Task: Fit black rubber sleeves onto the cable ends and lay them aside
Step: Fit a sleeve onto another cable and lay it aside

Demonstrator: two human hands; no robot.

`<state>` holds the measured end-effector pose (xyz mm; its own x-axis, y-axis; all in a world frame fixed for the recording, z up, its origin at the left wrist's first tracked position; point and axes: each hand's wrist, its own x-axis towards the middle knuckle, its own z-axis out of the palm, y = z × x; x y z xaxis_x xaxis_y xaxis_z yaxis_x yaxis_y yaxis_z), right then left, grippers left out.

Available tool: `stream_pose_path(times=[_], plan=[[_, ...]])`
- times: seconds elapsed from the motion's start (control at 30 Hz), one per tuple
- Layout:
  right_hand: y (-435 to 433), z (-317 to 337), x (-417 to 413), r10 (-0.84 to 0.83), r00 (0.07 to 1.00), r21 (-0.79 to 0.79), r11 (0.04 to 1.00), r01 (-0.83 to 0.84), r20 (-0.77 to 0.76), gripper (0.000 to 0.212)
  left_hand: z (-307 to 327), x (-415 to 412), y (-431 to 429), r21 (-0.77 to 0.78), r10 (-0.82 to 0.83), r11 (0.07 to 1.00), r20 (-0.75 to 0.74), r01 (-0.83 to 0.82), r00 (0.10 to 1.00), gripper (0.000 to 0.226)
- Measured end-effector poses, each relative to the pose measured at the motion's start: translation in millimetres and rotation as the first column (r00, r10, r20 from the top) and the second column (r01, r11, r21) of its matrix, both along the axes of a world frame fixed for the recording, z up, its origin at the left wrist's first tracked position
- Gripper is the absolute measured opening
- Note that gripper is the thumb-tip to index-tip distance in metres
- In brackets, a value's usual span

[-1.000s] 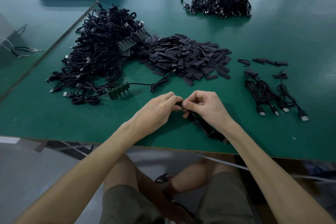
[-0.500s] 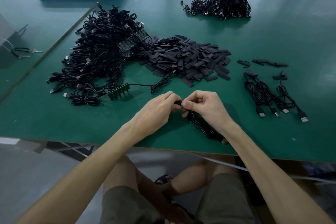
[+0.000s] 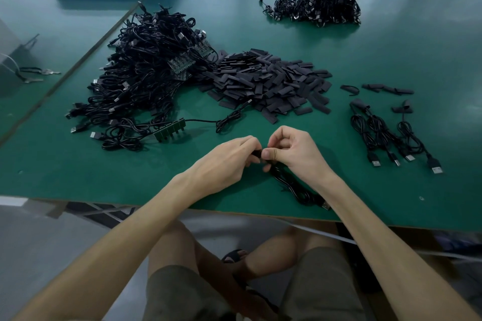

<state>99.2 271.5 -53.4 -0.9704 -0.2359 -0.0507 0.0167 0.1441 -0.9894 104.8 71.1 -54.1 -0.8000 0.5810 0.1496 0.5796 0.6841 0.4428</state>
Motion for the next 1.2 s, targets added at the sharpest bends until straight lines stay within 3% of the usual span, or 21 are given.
stream_pose_path(times=[0.43,0.7,0.8,0.93,1.07,1.2], plan=[[0,0,0,0.01,1.0,0.033,0.999,-0.01,-0.007,0.026,0,0,1,-0.032,-0.034,0.999,-0.117,0.031,0.993,0.002],[0,3,1,0.02,0.999,0.009,1.0,-0.02,-0.03,0.04,-1,-1,1,0.022,0.016,1.0,-0.069,-0.015,0.997,0.008],[1,1,0,0.029,0.999,-0.021,0.999,-0.03,-0.037,0.034,-4,-3,-1,0.085,0.058,0.995,-0.065,-0.052,0.996,0.008],[4,1,-2,0.025,0.999,-0.114,0.993,-0.029,-0.039,0.02,-1,-11,-5,0.297,0.117,0.944,0.094,-0.14,0.989,0.017],[6,-1,-4,-0.043,0.997,-0.157,0.987,0.033,-0.057,0.012,3,-19,-16,0.565,0.048,0.78,0.372,-0.267,0.927,0.013],[6,-3,-4,-0.033,0.997,-0.155,0.988,0.022,-0.071,0.012,2,-21,-20,0.647,-0.003,0.685,0.461,-0.333,0.887,0.01]])
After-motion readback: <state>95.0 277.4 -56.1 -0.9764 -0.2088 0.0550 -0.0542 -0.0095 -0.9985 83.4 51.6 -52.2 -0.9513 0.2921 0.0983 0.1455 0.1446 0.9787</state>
